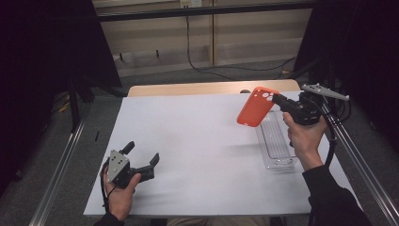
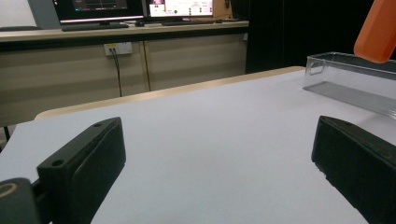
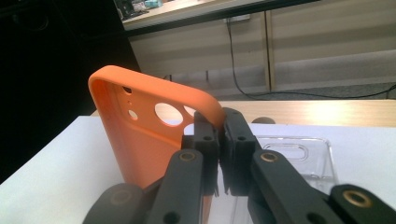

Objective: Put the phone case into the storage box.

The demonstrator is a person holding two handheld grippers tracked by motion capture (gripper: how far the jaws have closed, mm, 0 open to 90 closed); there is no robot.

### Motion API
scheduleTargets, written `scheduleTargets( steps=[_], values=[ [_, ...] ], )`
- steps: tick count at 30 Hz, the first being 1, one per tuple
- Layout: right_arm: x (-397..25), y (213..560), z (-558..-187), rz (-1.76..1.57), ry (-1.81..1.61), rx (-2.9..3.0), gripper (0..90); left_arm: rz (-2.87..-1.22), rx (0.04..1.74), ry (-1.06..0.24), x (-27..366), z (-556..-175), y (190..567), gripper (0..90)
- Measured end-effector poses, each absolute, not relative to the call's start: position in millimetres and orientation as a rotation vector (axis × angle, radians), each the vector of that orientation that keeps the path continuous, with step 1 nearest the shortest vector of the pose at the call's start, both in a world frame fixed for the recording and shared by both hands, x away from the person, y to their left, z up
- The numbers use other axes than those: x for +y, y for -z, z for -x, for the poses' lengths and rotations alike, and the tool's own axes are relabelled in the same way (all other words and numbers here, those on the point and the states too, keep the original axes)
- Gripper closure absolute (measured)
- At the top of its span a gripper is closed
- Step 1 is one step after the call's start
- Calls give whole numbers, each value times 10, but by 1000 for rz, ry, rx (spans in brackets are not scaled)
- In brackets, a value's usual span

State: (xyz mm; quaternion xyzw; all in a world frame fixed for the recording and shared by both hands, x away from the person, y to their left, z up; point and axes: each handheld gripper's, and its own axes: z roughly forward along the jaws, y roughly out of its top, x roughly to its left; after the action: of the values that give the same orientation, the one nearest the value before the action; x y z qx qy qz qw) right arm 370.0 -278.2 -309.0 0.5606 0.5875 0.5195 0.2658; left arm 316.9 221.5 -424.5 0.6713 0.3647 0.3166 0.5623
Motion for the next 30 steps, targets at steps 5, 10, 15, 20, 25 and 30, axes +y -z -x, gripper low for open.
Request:
scheduleTargets(
  steps=[5, 10, 15, 20, 25, 30],
  values=[
    [-2837, 3047, -3727, -1521, -1390, 1567, 855, -1587, 857, -737, 2212, -3173, 4246, 28],
    [-2882, 3025, -3753, -1524, -1377, 1556, 855, -1591, 853, -739, 2214, -3174, 4245, 28],
    [-2936, 3022, -3788, -1530, -1369, 1550, 855, -1588, 857, -731, 2204, -3175, 4252, 28],
    [-2996, 3032, -3830, -1541, -1368, 1535, 856, -1596, 848, -734, 2203, -3172, 4249, 28],
    [-3052, 3035, -3879, -1550, -1353, 1523, 855, -1595, 851, -729, 2202, -3173, 4251, 29],
    [-3099, 3055, -3940, -1567, -1353, 1508, 855, -1597, 848, -728, 2197, -3172, 4251, 29]
  ],
)
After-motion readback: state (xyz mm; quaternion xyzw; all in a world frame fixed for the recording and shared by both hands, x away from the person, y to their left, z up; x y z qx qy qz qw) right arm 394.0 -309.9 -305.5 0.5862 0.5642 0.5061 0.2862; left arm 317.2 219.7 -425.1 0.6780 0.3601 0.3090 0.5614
